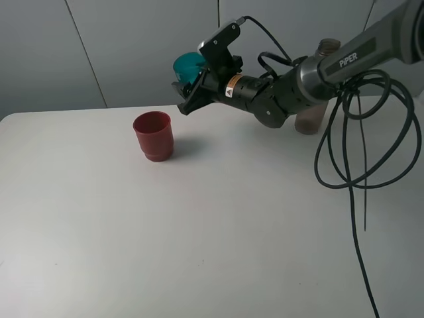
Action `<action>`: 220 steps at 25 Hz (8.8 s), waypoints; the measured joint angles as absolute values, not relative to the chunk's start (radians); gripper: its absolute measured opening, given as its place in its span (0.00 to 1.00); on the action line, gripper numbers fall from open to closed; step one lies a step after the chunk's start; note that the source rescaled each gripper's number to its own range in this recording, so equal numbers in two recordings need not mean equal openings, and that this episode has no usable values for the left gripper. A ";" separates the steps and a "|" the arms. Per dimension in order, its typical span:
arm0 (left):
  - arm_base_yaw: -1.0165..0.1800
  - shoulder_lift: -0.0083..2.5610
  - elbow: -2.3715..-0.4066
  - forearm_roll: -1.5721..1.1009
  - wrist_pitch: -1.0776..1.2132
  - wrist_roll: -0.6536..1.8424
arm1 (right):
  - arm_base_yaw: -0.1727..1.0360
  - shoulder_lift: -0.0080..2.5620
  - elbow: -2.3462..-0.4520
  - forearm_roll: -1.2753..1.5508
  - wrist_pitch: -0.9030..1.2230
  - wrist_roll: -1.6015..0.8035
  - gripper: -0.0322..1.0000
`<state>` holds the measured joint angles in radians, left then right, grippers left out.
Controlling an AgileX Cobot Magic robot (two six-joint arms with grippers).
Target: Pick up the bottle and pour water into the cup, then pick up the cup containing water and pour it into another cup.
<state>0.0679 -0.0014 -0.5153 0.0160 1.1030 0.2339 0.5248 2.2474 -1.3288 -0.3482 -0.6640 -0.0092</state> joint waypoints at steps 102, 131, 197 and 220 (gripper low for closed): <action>0.068 -0.001 -0.515 0.016 1.103 0.232 | 0.603 2.419 -1.640 -0.408 -0.652 -1.355 0.08; 0.068 -0.001 -0.515 0.016 1.103 0.232 | 0.604 2.419 -1.640 -0.499 -0.689 -1.134 0.08; 0.068 -0.001 -0.515 0.016 1.103 0.234 | 0.399 2.310 -1.071 -0.329 -0.746 0.151 0.99; 0.068 -0.001 -0.515 0.016 1.103 0.234 | 0.399 1.023 -0.603 -0.222 0.103 0.054 1.00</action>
<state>0.0679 -0.0014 -0.5153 0.0160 1.1030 0.2343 0.3990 1.0228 -0.6029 -0.2215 0.1033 0.0540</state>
